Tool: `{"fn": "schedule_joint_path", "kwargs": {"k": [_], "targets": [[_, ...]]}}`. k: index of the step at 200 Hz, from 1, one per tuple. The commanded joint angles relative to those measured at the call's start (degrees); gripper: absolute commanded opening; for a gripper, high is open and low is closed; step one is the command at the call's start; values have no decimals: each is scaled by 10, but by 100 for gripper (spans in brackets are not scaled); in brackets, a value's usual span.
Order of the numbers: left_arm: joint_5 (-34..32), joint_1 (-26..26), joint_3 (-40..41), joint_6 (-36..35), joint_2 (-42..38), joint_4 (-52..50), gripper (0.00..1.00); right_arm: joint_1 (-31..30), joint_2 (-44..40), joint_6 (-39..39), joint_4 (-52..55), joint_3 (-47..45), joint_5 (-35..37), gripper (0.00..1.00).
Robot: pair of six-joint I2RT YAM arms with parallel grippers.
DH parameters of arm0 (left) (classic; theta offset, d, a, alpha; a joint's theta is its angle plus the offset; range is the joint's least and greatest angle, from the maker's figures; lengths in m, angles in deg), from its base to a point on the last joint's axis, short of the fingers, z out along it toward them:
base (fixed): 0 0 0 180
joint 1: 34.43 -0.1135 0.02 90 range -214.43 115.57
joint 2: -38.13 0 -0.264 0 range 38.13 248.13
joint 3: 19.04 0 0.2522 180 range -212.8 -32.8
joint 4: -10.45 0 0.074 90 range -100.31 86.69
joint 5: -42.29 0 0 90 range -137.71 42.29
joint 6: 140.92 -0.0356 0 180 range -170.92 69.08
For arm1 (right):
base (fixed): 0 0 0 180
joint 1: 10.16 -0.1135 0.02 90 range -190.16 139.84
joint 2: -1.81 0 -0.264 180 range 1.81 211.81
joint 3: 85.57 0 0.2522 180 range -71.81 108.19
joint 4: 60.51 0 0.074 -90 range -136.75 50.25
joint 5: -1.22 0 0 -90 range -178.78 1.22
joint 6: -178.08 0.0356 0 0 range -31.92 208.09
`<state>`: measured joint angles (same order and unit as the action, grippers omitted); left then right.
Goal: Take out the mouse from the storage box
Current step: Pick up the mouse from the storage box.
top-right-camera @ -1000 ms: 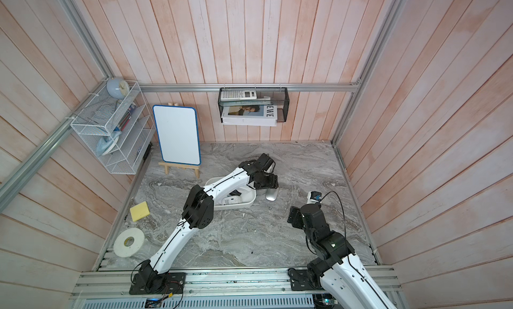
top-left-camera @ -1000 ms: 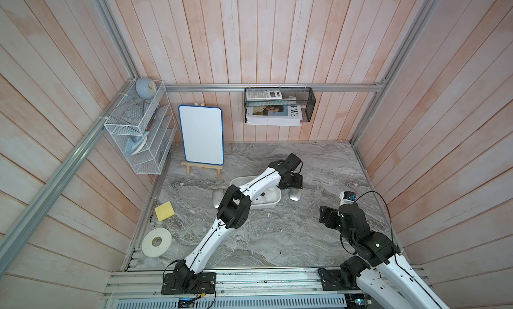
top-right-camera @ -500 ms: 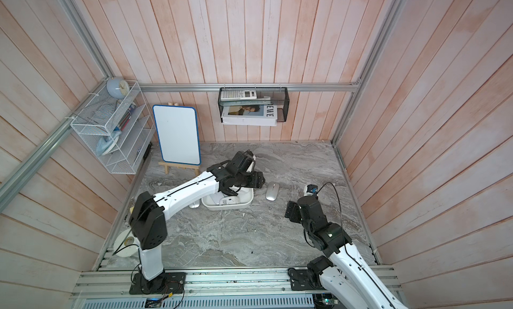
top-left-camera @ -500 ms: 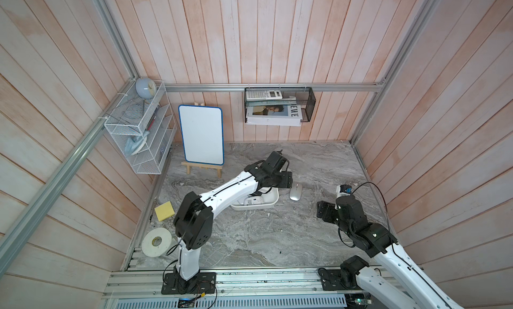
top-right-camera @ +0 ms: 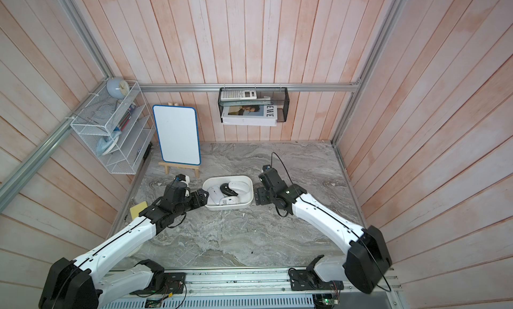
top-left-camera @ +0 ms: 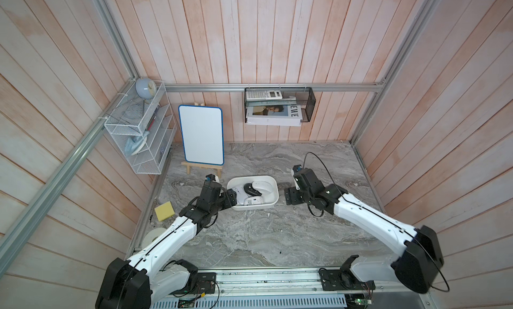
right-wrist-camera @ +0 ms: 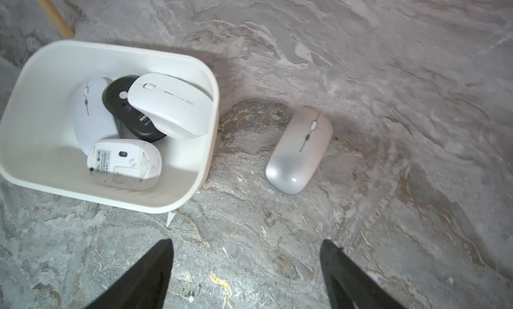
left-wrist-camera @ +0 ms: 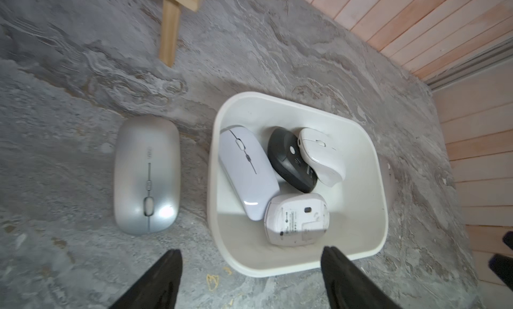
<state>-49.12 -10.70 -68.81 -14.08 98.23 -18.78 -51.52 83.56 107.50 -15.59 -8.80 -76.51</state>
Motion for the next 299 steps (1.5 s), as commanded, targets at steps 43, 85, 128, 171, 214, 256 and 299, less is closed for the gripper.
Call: {"fn": "schedule_joint_path", "kwargs": {"k": [43, 85, 128, 171, 214, 256, 299], "targets": [[-83, -27, 76, -35, -147, -16, 96, -60, 241, -111, 97, 231, 51, 87], [-115, -29, 116, -37, -201, -1, 99, -84, 389, -142, 223, 407, 113, 87], [-120, -31, 124, -38, -201, 12, 100, -92, 433, -153, 233, 456, 124, 88], [-119, -32, 129, -38, -202, 20, 100, -92, 473, -163, 249, 491, 136, 88], [-120, -32, 132, -38, -201, 25, 100, -91, 504, -174, 256, 514, 158, 88], [-121, -33, 133, -38, -201, 27, 100, -90, 527, -184, 257, 523, 173, 85], [-121, -34, 135, -38, -199, 31, 100, -82, 529, -181, 241, 512, 194, 77]]}}
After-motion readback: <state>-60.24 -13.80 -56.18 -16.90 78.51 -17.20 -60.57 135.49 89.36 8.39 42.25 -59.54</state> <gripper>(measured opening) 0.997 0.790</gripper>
